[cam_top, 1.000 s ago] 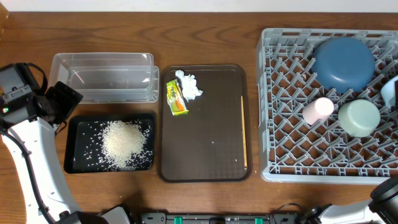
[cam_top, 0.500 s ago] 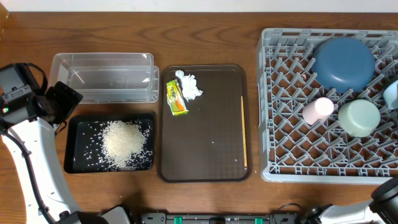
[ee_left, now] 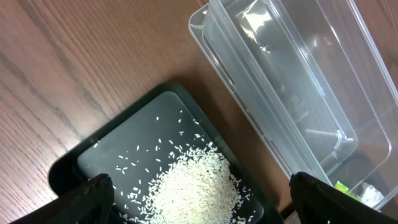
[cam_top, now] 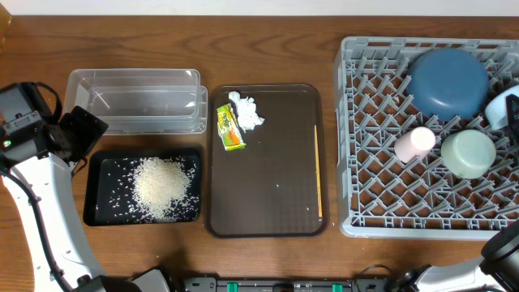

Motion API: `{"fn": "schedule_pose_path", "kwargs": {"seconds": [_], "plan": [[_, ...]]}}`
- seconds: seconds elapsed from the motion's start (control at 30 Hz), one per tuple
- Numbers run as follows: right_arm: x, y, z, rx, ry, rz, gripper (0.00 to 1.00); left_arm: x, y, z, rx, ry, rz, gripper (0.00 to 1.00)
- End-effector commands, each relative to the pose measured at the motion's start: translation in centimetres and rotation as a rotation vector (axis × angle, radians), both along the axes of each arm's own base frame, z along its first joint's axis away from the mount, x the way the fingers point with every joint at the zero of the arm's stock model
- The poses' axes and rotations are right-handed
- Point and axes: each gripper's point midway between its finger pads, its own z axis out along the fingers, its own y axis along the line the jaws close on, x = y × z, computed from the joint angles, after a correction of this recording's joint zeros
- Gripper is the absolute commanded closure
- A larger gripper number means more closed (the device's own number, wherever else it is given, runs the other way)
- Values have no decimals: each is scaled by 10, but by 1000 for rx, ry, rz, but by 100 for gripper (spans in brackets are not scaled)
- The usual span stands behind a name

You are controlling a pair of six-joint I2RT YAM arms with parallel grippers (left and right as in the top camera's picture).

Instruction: Sort waste into correct bins and load items into the dishwasher rack

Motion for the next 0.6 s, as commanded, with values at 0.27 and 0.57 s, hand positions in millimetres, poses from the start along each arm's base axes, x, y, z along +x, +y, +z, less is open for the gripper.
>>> {"fn": "schedule_pose_path", "kwargs": {"seconds": [0.27, 0.57], "plan": [[-15, -13, -59, 12, 186, -78, 99, -2, 2, -3, -3, 9, 12, 7], [-37, -39, -50, 28, 185, -155, 94, -2, 2, -3, -3, 9, 12, 7]]}}
